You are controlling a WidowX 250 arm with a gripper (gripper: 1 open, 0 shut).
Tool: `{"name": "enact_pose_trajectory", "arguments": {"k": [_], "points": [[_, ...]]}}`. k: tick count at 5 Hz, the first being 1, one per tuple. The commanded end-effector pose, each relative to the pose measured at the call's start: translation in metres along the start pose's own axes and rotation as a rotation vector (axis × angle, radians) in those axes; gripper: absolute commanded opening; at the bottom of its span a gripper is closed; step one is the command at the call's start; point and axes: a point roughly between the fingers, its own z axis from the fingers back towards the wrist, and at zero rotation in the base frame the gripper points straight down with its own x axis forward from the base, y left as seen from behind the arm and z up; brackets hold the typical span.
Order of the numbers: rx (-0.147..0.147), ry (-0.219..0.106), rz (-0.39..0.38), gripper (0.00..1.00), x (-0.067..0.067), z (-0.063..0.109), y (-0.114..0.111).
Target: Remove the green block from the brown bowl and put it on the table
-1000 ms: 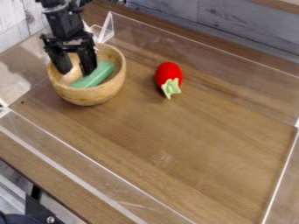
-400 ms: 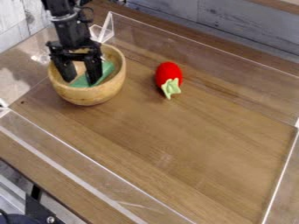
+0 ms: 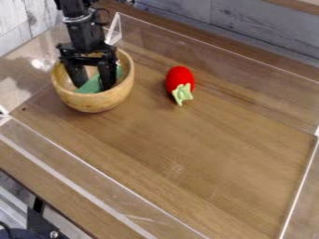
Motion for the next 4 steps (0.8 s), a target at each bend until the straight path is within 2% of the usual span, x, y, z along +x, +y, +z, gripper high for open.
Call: {"name": "enact_pose_trajectory", "arguments": {"k": [1, 4], "points": [[0.051, -0.073, -0.013, 1.00, 0.0077, 0.0219, -0.0036], [0.104, -0.073, 0.028, 1.00, 0.0117, 0.0155, 0.0028]]}}
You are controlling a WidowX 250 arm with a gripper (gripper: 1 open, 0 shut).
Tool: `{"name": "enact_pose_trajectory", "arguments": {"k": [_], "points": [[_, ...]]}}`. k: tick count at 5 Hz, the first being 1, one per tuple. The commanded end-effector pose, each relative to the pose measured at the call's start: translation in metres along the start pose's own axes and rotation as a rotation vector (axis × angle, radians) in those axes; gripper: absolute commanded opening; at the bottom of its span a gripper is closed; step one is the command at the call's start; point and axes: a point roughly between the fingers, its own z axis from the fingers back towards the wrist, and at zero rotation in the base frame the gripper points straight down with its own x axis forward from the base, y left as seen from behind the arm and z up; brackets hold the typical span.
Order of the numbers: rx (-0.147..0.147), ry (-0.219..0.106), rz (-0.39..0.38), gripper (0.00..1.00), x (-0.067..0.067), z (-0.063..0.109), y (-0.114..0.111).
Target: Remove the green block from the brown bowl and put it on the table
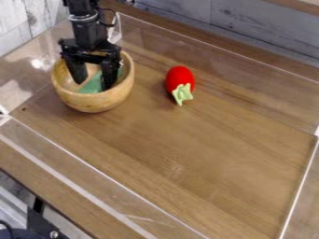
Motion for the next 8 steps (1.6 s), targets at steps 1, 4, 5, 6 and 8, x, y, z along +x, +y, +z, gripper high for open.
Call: {"name": "enact_pose_trajectory", "arguments": {"k": [1, 4, 5, 6, 8], "points": [[0.031, -0.052, 0.003, 1.00, 0.009, 0.014, 0.000], [0.061, -0.044, 0.046, 1.00, 0.012, 0.004, 0.005], [0.067, -0.041, 0.055, 1.00, 0.013, 0.002, 0.006], [0.068, -0.040, 0.059, 1.00, 0.014, 0.002, 0.005], [0.069, -0.036, 0.068, 1.00, 0.014, 0.002, 0.004]]}}
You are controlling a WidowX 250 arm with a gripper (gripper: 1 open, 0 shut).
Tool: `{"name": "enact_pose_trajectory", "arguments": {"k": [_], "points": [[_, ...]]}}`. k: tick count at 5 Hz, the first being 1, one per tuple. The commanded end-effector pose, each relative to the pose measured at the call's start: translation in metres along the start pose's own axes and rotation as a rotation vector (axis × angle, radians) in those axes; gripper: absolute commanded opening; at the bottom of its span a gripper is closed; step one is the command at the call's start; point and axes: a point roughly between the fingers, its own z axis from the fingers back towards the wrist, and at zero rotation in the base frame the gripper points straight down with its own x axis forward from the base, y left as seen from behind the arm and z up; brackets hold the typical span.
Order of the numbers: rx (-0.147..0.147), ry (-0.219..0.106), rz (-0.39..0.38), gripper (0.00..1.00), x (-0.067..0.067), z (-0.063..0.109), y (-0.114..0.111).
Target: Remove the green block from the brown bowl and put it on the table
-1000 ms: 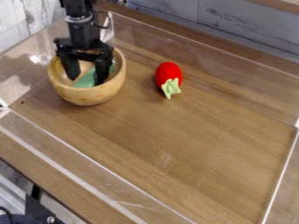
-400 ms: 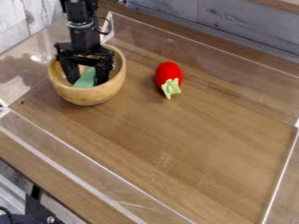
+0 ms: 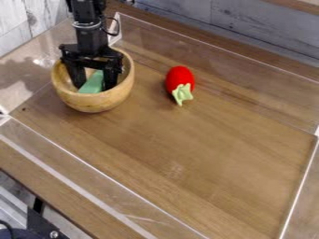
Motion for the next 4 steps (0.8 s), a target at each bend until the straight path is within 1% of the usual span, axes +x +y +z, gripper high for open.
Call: {"name": "enact_pose_trajectory", "arguments": {"k": [1, 2, 3, 4], "points": [[0.014, -0.055, -0.012, 0.00, 0.011, 0.016, -0.001], [0.011, -0.071, -0.010, 0.00, 0.010, 0.025, -0.002], [0.004, -0.100, -0.008, 0.00, 0.009, 0.041, -0.005], [-0.007, -0.150, -0.017, 0.00, 0.008, 0.069, -0.018]]}}
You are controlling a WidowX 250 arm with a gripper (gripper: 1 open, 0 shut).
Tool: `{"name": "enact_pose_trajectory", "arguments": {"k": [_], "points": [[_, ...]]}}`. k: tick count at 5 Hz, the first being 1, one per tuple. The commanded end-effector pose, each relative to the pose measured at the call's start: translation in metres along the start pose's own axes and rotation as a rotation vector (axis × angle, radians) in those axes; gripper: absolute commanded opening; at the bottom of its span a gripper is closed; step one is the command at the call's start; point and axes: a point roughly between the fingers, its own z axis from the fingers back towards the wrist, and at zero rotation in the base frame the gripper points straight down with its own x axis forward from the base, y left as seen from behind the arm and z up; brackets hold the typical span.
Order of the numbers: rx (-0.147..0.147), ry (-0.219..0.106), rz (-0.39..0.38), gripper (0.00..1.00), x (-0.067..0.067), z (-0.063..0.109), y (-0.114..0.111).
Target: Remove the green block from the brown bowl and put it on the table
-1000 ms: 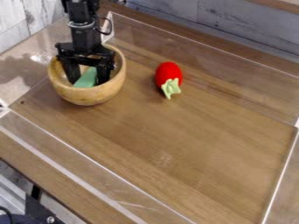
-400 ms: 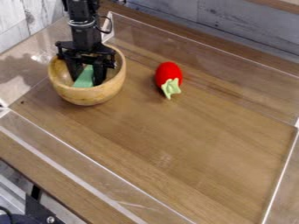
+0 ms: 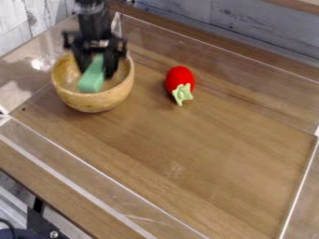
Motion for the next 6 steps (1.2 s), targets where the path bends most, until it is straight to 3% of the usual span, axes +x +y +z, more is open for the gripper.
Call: {"name": "enact_pose_trajectory", "arguments": {"k": [1, 2, 3, 6], "points": [[0.000, -0.134, -0.027, 0.00, 0.008, 0.054, -0.021], [-0.007, -0.173, -0.058, 0.00, 0.004, 0.075, -0.050], [-0.014, -0.189, -0.093, 0.00, -0.002, 0.080, -0.074], [-0.009, -0.218, -0.161, 0.00, -0.010, 0.076, -0.104]]}}
